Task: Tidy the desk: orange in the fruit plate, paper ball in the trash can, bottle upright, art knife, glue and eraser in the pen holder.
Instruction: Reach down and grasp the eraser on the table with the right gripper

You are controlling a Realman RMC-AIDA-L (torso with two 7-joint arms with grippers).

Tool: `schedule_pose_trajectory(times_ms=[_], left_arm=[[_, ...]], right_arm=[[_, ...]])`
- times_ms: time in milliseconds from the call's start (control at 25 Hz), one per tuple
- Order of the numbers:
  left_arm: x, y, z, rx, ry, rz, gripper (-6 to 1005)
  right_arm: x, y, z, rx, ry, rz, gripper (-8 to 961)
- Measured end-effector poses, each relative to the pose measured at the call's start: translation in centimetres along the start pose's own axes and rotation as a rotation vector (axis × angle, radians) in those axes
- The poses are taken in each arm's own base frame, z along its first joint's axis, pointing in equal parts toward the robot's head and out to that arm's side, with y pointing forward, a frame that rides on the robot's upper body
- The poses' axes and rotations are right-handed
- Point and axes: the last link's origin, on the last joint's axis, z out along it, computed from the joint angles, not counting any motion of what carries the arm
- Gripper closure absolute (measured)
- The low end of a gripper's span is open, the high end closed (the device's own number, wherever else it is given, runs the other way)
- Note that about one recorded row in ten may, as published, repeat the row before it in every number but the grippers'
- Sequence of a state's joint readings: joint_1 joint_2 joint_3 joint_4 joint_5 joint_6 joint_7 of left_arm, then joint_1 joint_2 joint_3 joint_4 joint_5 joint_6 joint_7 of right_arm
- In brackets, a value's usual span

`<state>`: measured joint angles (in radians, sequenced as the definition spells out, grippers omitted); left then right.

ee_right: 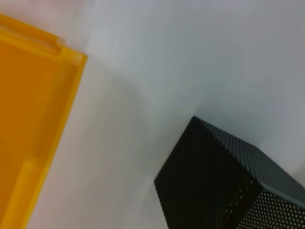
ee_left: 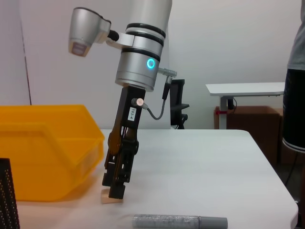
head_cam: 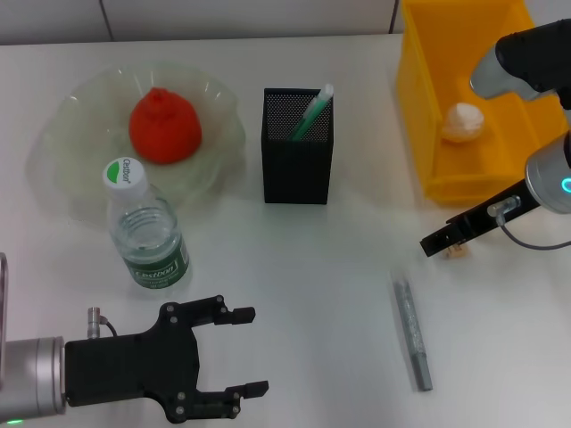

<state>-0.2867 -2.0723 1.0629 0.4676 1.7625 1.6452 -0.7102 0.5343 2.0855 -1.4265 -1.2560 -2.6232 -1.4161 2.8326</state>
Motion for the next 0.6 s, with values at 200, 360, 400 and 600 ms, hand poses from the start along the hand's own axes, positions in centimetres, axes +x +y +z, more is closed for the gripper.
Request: schedule_pose_trajectory(times_ms=[200, 360, 400, 600], left_arm=[[0.0, 0.0, 0.0, 0.0, 0.0, 0.0, 227], [0.0, 0.0, 0.0, 0.0, -0.001, 0.0, 227], [0.0, 0.0, 0.0, 0.0, -0.001, 0.0, 227], [0.0, 0.0, 0.0, 0.001, -0.001, -0.001, 227]], right_arm=[[-0.1, 0.0, 0.5, -0.003, 0.016, 0.001, 252], [-0.2, -0.1, 0.9, -0.004, 0.024, 0.001, 315], [-0.2, -0.1, 0.9, -0.004, 0.024, 0.001, 323], [-0.3, -0.2, 1.2, -0.001, 0.03, 0.004, 365]])
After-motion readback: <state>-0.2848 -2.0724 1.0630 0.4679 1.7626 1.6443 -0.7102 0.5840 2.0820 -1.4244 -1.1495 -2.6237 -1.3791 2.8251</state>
